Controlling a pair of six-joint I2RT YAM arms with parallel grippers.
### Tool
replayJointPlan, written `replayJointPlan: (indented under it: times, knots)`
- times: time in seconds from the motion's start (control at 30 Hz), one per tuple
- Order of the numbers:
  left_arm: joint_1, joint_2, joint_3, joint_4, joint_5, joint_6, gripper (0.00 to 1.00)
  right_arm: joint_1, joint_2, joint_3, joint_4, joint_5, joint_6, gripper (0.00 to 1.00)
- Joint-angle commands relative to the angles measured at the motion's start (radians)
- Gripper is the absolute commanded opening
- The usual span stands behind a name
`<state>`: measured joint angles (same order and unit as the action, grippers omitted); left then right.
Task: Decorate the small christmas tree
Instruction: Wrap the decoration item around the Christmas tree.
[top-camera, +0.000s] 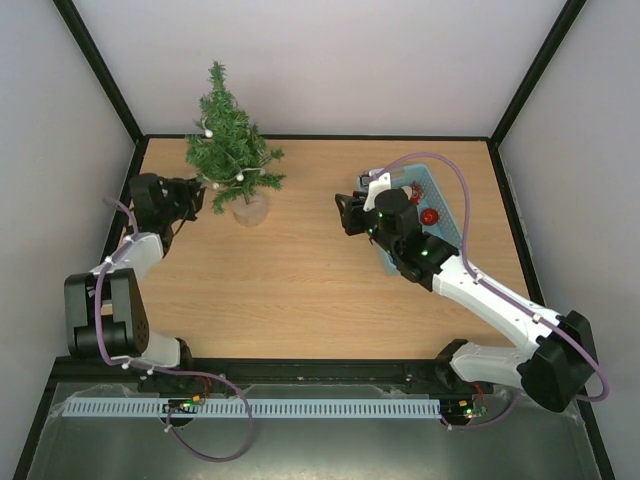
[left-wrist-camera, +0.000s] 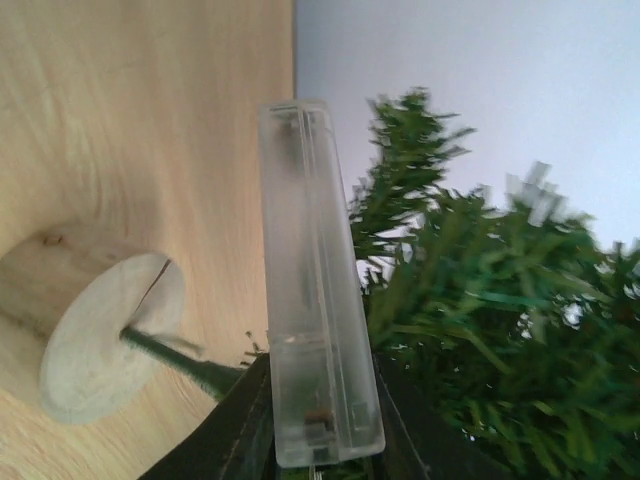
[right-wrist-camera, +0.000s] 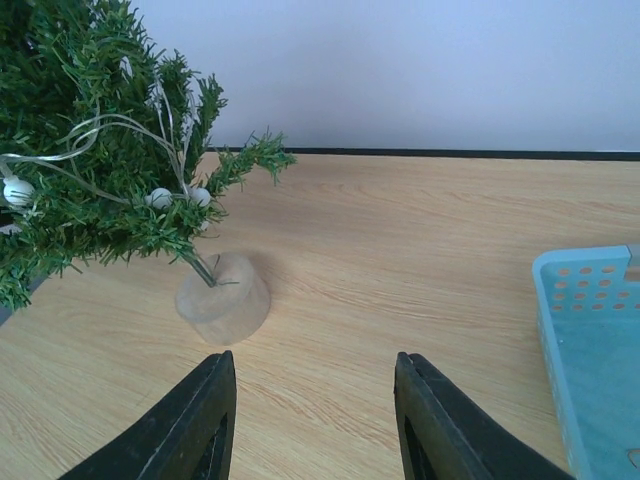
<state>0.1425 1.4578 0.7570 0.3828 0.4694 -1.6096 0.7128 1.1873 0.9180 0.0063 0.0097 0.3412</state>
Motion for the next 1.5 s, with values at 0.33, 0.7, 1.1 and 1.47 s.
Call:
replayJointPlan:
  times: [0.33,0.7,1.1,1.47]
  knots:
    - [0.013,-0.138,0.125,-0.114,-0.034,0.688,0.22,0.002,-0.064,-0.020,0.034,0.018,-0.028,0.42]
    - [0.043,-0.142,0.118,-0.104,0.025,0.833,0.22,0.001,-0.093,-0.028,0.033,0.015,-0.024,0.42]
    - [0.092,-0.067,0.114,0.052,0.143,0.802,0.23,0.002,-0.103,-0.024,0.034,0.010,-0.019,0.42]
    - [0.095,0.022,0.118,0.149,0.281,0.789,0.22,0.002,-0.110,-0.021,0.031,0.011,-0.017,0.42]
